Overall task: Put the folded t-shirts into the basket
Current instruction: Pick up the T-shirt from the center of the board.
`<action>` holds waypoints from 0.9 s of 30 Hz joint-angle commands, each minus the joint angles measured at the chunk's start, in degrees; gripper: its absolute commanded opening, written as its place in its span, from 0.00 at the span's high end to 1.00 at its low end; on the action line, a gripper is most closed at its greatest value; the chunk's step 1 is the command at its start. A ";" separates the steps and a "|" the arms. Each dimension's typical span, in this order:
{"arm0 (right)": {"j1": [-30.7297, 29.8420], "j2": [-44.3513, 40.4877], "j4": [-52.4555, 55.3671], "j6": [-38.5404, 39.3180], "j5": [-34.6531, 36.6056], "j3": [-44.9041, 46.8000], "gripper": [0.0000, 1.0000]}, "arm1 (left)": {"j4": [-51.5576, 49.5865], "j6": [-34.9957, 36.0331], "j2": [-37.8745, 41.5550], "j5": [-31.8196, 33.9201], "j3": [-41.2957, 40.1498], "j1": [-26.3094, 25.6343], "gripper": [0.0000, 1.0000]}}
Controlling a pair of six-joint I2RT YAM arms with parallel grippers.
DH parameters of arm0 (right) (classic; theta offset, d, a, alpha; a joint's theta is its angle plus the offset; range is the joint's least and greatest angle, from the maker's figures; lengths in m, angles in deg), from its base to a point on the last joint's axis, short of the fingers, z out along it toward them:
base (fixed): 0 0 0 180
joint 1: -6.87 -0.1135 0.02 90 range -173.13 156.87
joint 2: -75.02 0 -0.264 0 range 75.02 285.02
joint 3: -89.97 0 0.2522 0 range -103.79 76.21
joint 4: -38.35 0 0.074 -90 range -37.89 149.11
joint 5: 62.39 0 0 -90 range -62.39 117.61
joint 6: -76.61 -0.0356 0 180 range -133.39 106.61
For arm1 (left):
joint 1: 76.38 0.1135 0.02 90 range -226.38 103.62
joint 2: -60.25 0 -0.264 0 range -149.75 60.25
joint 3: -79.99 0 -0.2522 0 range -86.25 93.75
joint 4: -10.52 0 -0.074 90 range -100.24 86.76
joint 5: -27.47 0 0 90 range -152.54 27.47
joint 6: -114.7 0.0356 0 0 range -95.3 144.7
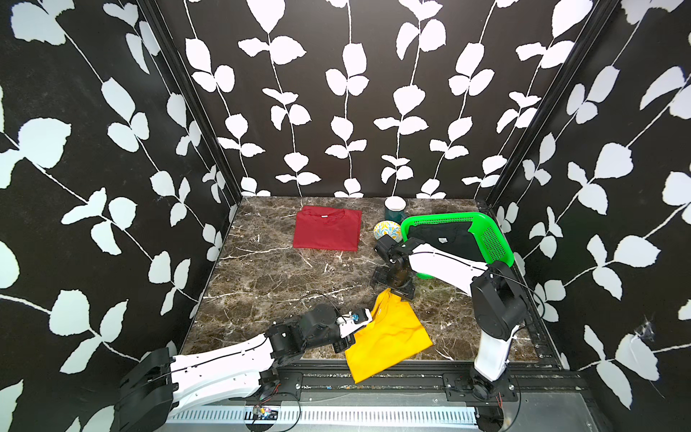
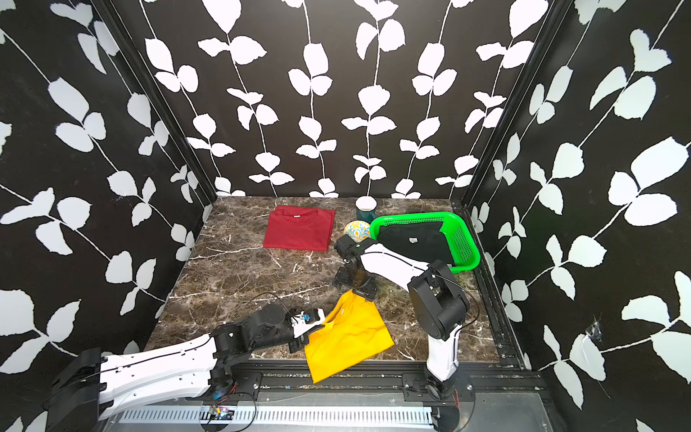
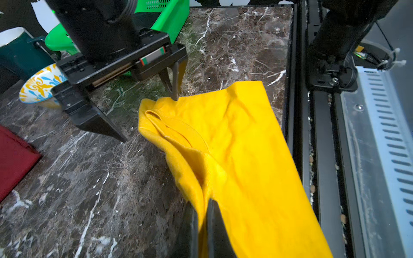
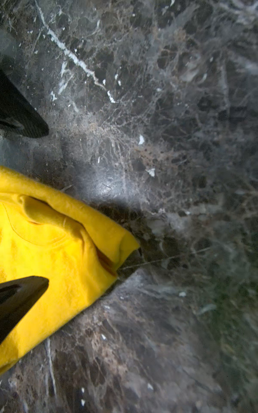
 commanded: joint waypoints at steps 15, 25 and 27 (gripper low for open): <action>0.46 1.03 0.78 2.74 -0.44 -0.22 1.00 | -0.52 6.35 4.72 2.35 -0.87 -3.47 1.00; 1.54 -21.46 9.12 -0.63 17.20 4.37 1.00 | -4.21 3.72 1.70 7.46 9.54 -4.39 1.00; 3.55 -24.27 11.72 -0.25 20.96 3.85 1.00 | -2.55 5.34 -1.02 8.92 11.99 -4.65 1.00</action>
